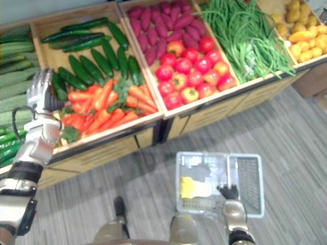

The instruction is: Pick vegetable in the basket

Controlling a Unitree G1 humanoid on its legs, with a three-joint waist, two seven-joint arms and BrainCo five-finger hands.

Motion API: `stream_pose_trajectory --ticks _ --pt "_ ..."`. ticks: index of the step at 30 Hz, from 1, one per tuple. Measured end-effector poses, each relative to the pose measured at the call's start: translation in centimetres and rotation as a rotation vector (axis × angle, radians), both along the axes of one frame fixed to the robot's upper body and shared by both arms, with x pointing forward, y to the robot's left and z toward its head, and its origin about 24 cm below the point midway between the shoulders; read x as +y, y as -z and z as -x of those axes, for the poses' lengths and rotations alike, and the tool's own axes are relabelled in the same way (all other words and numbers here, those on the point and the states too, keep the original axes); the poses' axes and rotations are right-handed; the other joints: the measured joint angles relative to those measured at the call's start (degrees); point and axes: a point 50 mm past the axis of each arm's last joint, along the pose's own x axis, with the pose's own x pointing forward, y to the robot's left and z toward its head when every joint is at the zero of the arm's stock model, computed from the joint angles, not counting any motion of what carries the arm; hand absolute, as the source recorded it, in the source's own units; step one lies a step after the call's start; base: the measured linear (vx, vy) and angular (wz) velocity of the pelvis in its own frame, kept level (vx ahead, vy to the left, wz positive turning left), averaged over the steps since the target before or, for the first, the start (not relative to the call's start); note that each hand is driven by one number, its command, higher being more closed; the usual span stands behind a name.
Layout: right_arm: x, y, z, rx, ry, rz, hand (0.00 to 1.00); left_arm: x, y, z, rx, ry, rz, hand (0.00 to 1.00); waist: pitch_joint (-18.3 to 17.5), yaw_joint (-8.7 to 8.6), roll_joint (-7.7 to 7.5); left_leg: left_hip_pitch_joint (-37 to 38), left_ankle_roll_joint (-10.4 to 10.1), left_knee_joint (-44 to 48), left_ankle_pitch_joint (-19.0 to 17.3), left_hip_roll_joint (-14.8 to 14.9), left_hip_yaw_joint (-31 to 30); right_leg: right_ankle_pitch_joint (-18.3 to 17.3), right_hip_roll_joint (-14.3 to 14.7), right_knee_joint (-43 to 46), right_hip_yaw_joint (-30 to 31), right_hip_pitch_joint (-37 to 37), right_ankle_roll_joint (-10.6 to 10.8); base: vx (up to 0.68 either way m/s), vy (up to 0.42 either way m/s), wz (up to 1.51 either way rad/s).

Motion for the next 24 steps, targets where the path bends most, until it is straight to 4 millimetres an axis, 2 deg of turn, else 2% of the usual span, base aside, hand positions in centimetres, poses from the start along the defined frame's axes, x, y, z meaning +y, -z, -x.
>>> stream_pose_trajectory --ticks 10,18,24 --pt "0.2 0.0 -0.1 0.002 0.004 0.000 1.00 -2.9 6.3 1.1 0.169 0.037 0.165 0.00 0.05 -0.40 -0.12 -0.02 0.07 -0.01 0.13 0.02 -0.30 0.00 0.00 0.03 -0.12 0.08 0.00 0.00 0.000 0.00" --pt "0.6 0.1 -0.2 0.001 0.004 -0.010 1.00 -4.3 7.8 1.4 0.209 0.056 0.220 0.00 0.06 -0.44 -0.64 -0.35 0.05 -0.01 0.11 0.04 -0.34 0.01 0.00 -0.21 -0.11 -0.14 0.01 0.00 0.000 0.00" --pt "0.6 0.1 -0.3 0.002 -0.005 -0.002 1.00 -4.0 8.4 1.7 0.233 0.040 0.218 0.00 0.07 -0.58 -0.66 -0.49 0.04 -0.01 0.11 0.04 -0.32 0.02 0.02 -0.40 -0.16 -0.19 0.02 0.00 0.000 0.00"
